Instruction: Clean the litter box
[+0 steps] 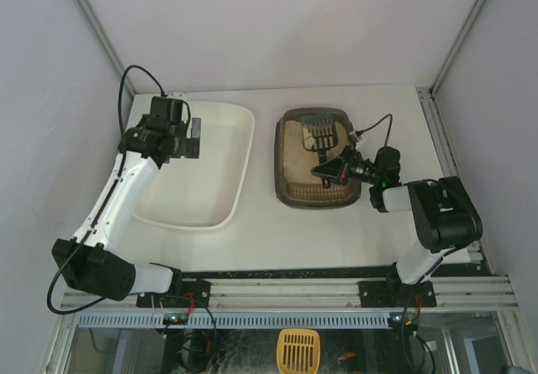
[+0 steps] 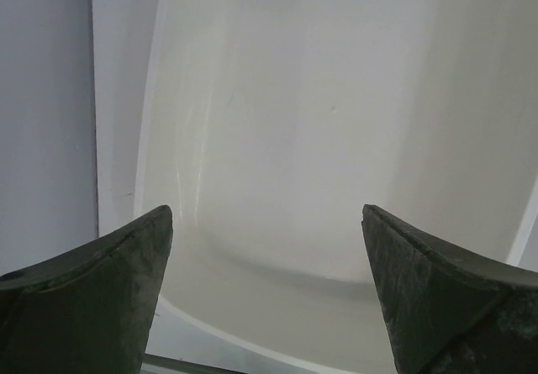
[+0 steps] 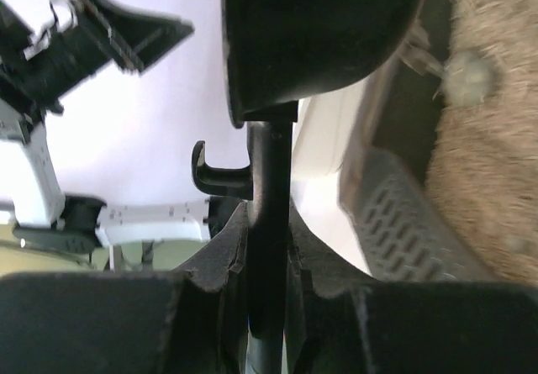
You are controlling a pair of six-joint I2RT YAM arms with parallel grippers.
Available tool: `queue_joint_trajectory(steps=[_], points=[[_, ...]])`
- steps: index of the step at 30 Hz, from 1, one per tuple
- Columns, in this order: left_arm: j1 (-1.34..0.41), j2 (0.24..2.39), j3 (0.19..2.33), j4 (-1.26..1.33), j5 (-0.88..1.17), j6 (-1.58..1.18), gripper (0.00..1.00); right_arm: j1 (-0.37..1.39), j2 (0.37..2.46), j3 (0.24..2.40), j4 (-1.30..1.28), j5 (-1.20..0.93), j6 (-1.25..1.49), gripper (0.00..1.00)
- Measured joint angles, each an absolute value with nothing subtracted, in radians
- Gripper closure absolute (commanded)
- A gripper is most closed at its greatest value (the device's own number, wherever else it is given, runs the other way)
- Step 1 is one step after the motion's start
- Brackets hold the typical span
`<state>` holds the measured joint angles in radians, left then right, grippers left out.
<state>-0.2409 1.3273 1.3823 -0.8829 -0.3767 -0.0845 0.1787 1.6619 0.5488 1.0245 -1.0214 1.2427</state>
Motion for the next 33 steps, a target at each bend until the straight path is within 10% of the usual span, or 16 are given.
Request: queue_joint_trajectory(steps=[33], points=[[-0.247,1.327,1.370,-0.882,-0.325,-0.086,0.04,0.133,1.789,0.513,1.192,-1.001,1.403,1.00]])
